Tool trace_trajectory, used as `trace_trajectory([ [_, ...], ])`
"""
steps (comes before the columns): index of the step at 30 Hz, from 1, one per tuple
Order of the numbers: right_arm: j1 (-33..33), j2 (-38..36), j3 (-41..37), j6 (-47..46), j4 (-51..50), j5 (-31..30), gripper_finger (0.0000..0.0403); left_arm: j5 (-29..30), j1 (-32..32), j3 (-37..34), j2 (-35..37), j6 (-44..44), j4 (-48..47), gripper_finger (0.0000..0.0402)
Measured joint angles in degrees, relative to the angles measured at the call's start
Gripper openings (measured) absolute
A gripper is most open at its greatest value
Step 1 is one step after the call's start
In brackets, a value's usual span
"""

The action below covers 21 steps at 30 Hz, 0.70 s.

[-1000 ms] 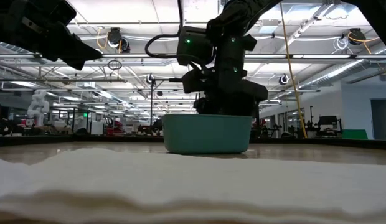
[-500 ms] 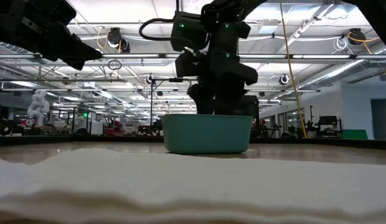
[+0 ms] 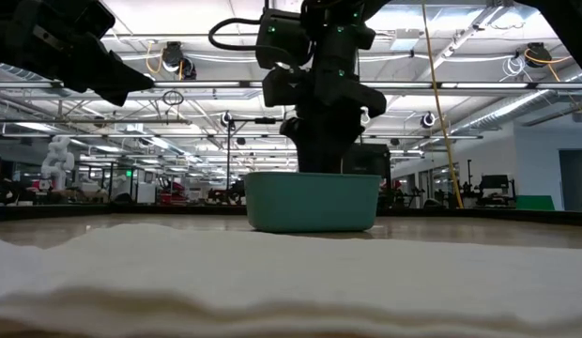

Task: Pick and placing Produce into tupperware
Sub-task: Adjust the blue bin

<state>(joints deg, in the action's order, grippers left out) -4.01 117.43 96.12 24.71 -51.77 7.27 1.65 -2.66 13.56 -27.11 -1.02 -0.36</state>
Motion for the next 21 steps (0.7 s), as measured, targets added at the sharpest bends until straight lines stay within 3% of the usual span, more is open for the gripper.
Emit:
trace_trajectory([
  [13, 0.0, -5.1, 0.0, 1.7, 1.1, 0.1, 0.0014, 0.0, 0.0, 0.0, 0.0, 0.0, -0.2, 0.0026],
  [21, 0.0, -6.3, 0.0, 1.5, 1.0, 0.3, 0.0001, 0.0, 0.0, 0.0, 0.0, 0.0, -0.1, 0.0026],
])
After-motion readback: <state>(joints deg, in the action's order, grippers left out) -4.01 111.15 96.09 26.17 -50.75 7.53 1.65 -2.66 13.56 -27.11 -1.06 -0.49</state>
